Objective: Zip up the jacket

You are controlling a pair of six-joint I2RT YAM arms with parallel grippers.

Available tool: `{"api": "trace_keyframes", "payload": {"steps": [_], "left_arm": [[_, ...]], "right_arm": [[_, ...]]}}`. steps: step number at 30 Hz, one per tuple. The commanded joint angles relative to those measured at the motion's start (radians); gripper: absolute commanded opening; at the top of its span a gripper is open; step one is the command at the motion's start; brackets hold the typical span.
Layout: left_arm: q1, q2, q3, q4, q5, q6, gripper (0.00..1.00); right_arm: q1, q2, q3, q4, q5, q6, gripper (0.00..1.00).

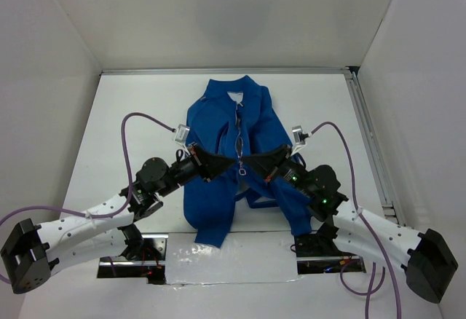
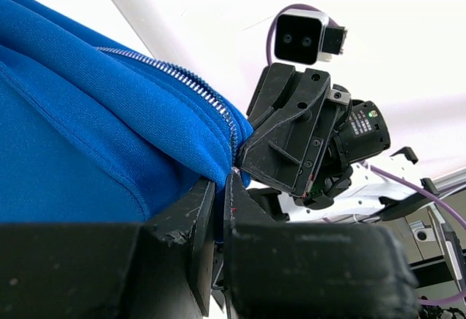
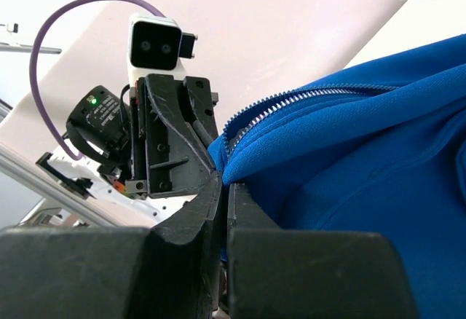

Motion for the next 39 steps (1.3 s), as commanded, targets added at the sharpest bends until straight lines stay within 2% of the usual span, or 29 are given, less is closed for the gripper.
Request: {"api": "trace_keyframes", "payload": {"steps": [1,4,8,12,16,20,22,27,30,35,39], "left_arm": [[-0.003,0.009,0.013,0.064,0.035,-0.009,0.00],[-0.003,0.010,0.022,0.064,0.056,0.000,0.00],[-0.003,0.036,0.033,0.057,0.067,-0.005,0.00],[0.000,0.058,0.063,-0.018,0.056,-0.023,0.00],[0.000,0.059,0.063,-0.015,0.070,-0.020,0.00],[0.000,0.058,0.085,-0.040,0.094,0.005,0.17],[0.000,0.065,0.091,-0.049,0.116,0.021,0.19],[0.000,0.053,0.094,-0.068,0.102,0.023,0.11],[0.000,0.036,0.079,-0.022,0.116,0.050,0.01],[0.000,0.041,0.077,0.009,0.199,0.106,0.00],[0.000,0.036,0.086,-0.037,0.190,0.169,0.00]], "right_arm": [[-0.008,0.012,0.032,0.170,-0.020,0.031,0.00],[-0.008,0.034,0.028,0.184,-0.022,0.051,0.00],[-0.008,0.069,0.008,0.289,-0.010,0.097,0.00],[-0.013,0.097,-0.017,0.385,0.001,0.148,0.00],[-0.013,0.104,-0.019,0.383,0.029,0.168,0.00],[-0.013,0.110,-0.028,0.394,0.047,0.169,0.00],[-0.013,0.109,-0.014,0.382,0.038,0.153,0.00],[-0.013,0.091,0.008,0.302,0.029,0.131,0.00],[-0.013,0.084,-0.002,0.290,0.049,0.131,0.00],[-0.013,0.100,0.001,0.311,0.073,0.126,0.00],[-0.014,0.133,0.020,0.359,0.058,0.114,0.00]]}}
